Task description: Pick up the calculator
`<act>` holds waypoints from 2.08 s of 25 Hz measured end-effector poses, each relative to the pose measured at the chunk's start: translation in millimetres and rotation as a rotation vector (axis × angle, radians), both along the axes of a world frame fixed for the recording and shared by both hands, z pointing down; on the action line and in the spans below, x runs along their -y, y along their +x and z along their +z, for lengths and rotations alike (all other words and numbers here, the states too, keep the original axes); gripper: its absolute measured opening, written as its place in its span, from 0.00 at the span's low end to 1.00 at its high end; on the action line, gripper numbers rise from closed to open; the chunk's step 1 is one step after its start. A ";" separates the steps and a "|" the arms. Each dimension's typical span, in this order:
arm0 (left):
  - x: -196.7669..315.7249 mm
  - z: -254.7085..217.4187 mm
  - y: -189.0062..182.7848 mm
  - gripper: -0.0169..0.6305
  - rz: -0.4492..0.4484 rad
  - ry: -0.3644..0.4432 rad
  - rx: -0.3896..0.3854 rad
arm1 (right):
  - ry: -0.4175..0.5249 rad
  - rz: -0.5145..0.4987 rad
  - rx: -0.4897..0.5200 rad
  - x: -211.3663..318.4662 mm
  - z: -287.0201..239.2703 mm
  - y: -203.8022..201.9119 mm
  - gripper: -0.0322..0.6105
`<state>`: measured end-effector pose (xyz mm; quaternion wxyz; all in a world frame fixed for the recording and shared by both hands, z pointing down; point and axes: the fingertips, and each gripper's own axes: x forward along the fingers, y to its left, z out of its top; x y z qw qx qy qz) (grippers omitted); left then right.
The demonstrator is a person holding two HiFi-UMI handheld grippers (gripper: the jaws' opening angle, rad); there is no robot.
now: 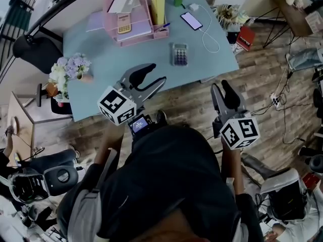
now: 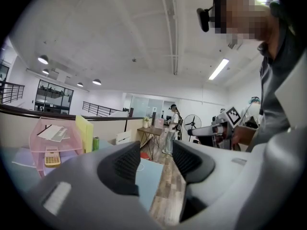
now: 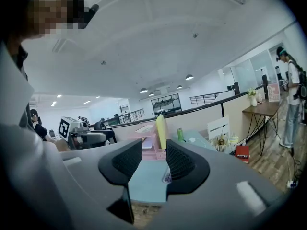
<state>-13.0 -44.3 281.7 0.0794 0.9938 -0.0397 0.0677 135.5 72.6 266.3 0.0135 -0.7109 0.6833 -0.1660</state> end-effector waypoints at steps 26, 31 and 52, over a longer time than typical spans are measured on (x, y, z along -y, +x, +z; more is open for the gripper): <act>60.0 14.7 -40.4 0.43 -0.060 -0.049 -0.037 | -0.027 -0.033 -0.046 62.4 -6.0 -31.7 0.27; 71.7 20.5 -29.9 0.43 -0.128 -0.048 -0.004 | -0.030 -0.077 -0.015 80.6 7.0 -5.0 0.27; 93.6 47.8 54.3 0.43 -0.325 -0.088 0.111 | -0.041 -0.359 0.069 171.7 36.6 75.8 0.27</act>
